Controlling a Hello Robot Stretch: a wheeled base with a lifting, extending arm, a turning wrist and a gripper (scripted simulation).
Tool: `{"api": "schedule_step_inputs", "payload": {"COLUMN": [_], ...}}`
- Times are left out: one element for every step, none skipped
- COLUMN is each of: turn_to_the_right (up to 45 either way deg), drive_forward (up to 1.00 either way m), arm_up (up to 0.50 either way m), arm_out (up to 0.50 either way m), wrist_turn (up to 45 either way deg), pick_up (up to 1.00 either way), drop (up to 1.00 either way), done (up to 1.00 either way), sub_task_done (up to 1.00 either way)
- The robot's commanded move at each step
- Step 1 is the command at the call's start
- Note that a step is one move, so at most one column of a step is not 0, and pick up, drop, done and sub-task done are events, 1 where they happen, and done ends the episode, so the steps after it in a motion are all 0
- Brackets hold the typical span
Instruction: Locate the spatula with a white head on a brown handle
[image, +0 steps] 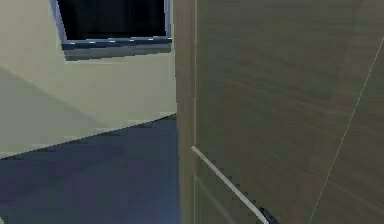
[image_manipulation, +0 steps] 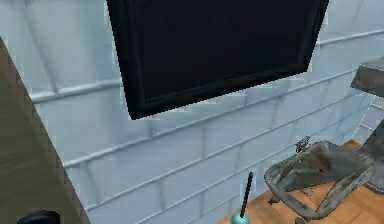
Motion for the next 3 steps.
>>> {"api": "schedule_step_inputs", "payload": {"turn_to_the_right": [-33.0, 0.0, -9.0], "drive_forward": [0.0, 1.0, 0.0], "arm_up": [0.0, 0.0, 0.0], "arm_out": [0.0, 0.0, 0.0], "wrist_turn": [0.0, 0.0, 0.0], "pick_up": [0.0, 0.0, 0.0], "drop": [0.0, 0.0, 0.0], "done": [0.0, 0.0, 0.0], "sub_task_done": [0.0, 0.0, 0.0]}}
